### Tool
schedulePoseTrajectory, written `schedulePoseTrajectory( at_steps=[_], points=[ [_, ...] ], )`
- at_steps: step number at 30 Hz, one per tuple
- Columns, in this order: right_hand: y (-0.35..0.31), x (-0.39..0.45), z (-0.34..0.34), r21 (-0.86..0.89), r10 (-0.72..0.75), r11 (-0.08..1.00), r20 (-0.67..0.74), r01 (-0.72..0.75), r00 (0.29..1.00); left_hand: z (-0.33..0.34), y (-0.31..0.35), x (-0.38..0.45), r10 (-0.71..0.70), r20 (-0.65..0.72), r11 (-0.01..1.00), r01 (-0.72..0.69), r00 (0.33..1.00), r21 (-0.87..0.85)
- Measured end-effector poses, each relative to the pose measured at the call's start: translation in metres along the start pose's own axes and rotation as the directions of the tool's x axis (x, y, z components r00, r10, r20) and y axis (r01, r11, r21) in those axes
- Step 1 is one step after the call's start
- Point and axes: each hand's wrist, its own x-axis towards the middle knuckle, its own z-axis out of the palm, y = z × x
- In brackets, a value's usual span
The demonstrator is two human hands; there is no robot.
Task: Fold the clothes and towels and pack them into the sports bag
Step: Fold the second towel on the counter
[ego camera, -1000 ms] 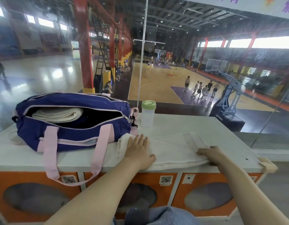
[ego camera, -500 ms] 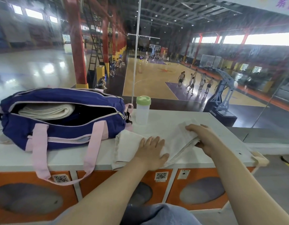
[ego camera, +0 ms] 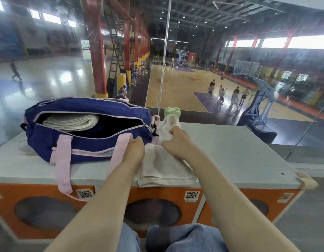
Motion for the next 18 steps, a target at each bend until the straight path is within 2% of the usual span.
schedulePoseTrajectory(
  at_steps=[2,4,5,8,10,15,18],
  points=[
    [-0.004,0.002,0.022,-0.098,-0.104,0.99,-0.042,0.1,0.994,-0.001,-0.002,0.005,-0.089,0.012,0.989,0.09,0.996,-0.121],
    [-0.003,0.004,0.043,-0.298,-0.21,0.936,-0.041,0.189,0.977,-0.003,-0.002,0.005,-0.15,0.026,0.966,0.152,0.988,-0.208],
    [-0.004,0.003,0.051,-0.351,-0.192,0.92,-0.02,0.173,0.981,-0.006,-0.002,0.006,-0.163,0.029,0.958,0.166,0.986,-0.233],
    [-0.006,-0.003,0.07,-0.426,-0.001,0.902,0.147,0.064,0.989,-0.009,0.0,0.002,-0.191,0.052,0.953,0.198,0.98,-0.228],
    [-0.005,-0.005,0.076,-0.456,0.027,0.886,0.219,0.078,0.975,-0.009,0.001,0.001,-0.212,0.076,0.956,0.223,0.974,-0.191],
    [0.004,-0.008,0.069,-0.312,-0.032,0.936,0.383,0.162,0.923,-0.008,-0.006,0.003,-0.172,0.034,0.985,0.172,0.984,0.012],
    [0.015,-0.008,0.065,-0.161,-0.064,0.976,0.429,0.146,0.901,-0.008,-0.007,-0.001,-0.196,0.032,0.968,0.188,0.98,0.164]
  ],
)
